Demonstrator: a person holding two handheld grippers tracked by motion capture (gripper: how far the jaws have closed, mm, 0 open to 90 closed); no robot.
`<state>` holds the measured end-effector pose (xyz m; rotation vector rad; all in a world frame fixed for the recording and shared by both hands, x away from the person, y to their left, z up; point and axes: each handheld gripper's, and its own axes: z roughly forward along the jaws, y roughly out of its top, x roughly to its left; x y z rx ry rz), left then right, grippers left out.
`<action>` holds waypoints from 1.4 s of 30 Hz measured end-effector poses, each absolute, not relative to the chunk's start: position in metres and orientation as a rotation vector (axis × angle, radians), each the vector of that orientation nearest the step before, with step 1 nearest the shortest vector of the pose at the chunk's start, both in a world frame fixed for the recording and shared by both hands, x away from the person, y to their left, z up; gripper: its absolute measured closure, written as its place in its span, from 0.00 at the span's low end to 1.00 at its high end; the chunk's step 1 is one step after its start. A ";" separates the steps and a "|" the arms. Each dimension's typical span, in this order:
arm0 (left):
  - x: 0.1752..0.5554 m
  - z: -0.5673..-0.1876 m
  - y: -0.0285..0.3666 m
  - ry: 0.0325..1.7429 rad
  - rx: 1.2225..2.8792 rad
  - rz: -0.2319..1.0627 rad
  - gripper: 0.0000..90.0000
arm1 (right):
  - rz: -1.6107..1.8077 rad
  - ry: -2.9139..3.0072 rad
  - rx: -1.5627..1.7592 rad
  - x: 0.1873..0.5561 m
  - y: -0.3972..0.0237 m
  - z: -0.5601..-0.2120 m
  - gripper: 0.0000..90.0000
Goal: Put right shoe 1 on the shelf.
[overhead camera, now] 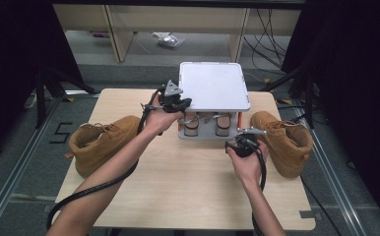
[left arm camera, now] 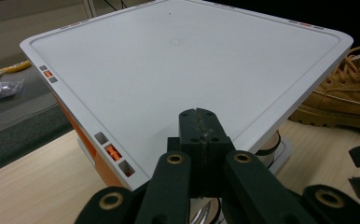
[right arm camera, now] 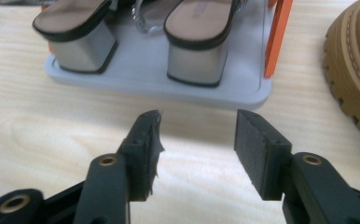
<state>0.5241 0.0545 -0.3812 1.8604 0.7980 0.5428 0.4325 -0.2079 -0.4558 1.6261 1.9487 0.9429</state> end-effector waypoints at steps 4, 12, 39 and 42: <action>0.524 -0.381 0.054 0.792 1.868 0.556 0.99 | 0.961 1.972 1.623 0.422 -0.208 -0.457 0.53; 0.521 -0.378 0.056 0.815 1.862 0.547 0.90 | 0.986 1.967 1.633 0.410 -0.212 -0.464 0.52; 0.459 -0.368 0.131 0.847 1.826 0.540 0.64 | 1.059 1.928 1.639 0.390 -0.223 -0.475 0.47; 0.450 -0.368 0.145 0.862 1.823 0.542 0.63 | 1.060 1.929 1.644 0.387 -0.222 -0.474 0.47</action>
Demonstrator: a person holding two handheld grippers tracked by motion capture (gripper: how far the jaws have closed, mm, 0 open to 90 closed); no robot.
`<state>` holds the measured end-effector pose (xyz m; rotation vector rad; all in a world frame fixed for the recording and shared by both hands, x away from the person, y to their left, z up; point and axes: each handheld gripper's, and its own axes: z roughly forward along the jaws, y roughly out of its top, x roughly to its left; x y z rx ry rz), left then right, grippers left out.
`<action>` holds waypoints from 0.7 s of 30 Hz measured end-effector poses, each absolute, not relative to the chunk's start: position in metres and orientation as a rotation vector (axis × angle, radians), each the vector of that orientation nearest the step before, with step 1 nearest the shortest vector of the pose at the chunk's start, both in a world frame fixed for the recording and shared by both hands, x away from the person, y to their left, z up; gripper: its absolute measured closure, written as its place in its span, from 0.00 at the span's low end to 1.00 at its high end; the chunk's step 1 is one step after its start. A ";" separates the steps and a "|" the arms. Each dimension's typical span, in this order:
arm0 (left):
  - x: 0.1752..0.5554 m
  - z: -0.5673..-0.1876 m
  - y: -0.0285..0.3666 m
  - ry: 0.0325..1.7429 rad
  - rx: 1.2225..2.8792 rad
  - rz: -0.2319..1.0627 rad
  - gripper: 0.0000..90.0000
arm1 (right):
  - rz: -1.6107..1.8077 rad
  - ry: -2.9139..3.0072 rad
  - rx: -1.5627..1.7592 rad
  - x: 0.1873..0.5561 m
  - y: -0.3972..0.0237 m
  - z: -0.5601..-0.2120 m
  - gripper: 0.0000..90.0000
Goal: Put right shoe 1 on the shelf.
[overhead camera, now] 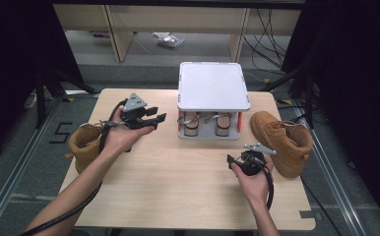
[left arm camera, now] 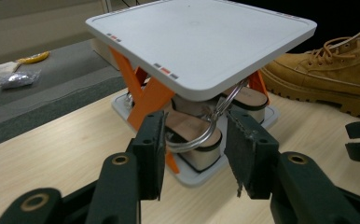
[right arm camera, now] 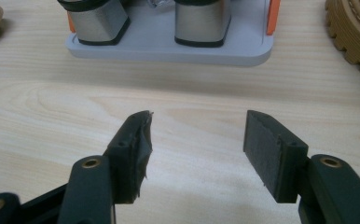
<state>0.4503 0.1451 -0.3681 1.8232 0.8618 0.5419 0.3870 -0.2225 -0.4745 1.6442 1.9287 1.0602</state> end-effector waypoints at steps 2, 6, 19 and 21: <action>0.445 -0.369 0.156 0.875 1.822 0.544 0.63 | 1.057 1.934 1.644 0.385 -0.222 -0.474 0.47; 0.437 -0.371 0.172 0.908 1.805 0.543 0.63 | 1.078 1.931 1.635 0.383 -0.224 -0.474 0.47; 0.418 -0.371 0.212 0.985 1.760 0.560 0.64 | 1.045 1.937 1.659 0.377 -0.226 -0.474 0.46; 0.417 -0.370 0.216 0.997 1.753 0.563 0.64 | 1.060 1.932 1.655 0.378 -0.227 -0.475 0.46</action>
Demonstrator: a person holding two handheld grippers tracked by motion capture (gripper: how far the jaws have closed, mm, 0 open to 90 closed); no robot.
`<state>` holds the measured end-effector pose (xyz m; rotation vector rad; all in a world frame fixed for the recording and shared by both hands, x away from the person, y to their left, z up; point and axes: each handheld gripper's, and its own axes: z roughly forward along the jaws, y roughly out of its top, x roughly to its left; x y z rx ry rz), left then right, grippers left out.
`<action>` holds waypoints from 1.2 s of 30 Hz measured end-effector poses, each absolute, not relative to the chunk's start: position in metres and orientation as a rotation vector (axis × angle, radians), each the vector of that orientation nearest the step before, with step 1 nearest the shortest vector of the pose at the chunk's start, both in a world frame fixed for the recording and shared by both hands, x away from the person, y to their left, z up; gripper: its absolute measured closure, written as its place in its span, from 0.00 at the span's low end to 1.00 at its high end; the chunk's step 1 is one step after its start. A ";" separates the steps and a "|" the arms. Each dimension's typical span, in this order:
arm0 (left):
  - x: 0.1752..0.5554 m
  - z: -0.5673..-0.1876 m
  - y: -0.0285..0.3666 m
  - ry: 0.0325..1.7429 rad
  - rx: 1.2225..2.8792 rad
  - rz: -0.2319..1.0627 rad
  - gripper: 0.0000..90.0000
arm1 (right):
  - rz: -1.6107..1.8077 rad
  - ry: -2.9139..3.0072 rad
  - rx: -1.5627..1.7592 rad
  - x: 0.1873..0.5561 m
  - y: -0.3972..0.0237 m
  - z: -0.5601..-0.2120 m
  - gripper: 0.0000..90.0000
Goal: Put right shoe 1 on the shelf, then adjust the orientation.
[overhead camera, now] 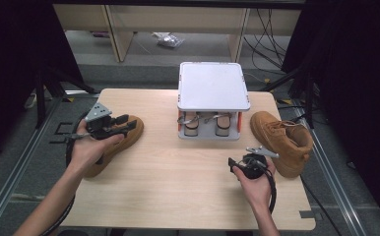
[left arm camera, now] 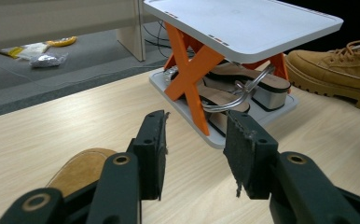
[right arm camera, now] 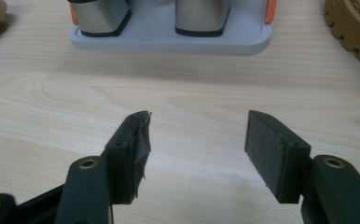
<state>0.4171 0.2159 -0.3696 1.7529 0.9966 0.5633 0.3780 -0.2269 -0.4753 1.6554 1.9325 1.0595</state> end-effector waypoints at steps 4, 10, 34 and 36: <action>0.416 -0.368 0.226 1.023 1.737 0.573 0.65 | 1.043 1.936 1.653 0.377 -0.228 -0.473 0.45; 0.408 -0.361 0.236 1.026 1.714 0.589 0.65 | 1.067 1.937 1.637 0.377 -0.227 -0.471 0.45; 0.400 -0.355 0.279 1.125 1.675 0.623 0.66 | 1.049 1.918 1.664 0.379 -0.230 -0.469 0.45; 0.399 -0.354 0.283 1.130 1.669 0.629 0.66 | 1.056 1.930 1.654 0.379 -0.230 -0.470 0.45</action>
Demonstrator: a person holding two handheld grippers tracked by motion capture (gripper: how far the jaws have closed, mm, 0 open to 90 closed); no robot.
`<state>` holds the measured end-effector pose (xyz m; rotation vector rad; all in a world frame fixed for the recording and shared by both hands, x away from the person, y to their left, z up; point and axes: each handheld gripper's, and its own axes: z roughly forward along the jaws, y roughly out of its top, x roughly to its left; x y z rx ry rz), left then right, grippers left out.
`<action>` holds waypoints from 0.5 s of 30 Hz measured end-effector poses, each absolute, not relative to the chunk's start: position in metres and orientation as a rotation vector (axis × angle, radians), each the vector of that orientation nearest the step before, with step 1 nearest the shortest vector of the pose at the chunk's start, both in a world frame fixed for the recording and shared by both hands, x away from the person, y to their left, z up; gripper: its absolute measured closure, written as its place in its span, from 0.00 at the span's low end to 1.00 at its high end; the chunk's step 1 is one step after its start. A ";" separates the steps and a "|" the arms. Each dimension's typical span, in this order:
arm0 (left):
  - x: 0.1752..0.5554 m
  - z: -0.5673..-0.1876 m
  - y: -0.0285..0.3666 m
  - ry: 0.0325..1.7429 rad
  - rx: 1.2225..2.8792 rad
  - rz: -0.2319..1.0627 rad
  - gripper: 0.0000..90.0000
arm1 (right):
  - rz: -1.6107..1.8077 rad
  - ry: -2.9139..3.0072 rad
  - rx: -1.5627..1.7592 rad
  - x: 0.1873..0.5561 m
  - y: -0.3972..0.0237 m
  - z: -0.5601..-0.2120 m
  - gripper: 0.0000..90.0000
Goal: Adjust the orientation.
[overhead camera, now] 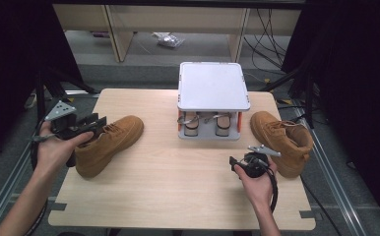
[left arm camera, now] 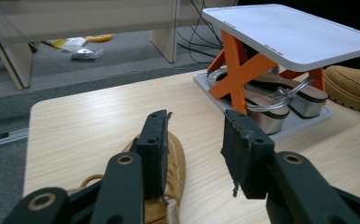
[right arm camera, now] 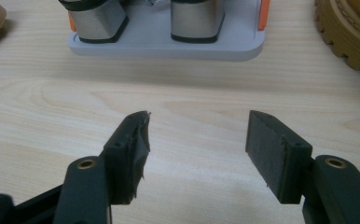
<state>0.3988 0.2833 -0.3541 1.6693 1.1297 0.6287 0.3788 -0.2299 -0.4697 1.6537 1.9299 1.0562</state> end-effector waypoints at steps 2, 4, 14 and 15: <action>0.398 -0.354 0.289 1.143 1.656 0.638 0.66 | 1.066 1.934 1.655 0.379 -0.229 -0.471 0.45; 0.397 -0.354 0.292 1.152 1.655 0.642 0.66 | 1.069 1.939 1.665 0.379 -0.228 -0.473 0.45; 0.398 -0.362 0.307 1.204 1.665 0.656 0.66 | 1.050 1.937 1.673 0.379 -0.227 -0.472 0.45; 0.398 -0.363 0.309 1.207 1.668 0.662 0.66 | 1.063 1.934 1.670 0.379 -0.227 -0.473 0.45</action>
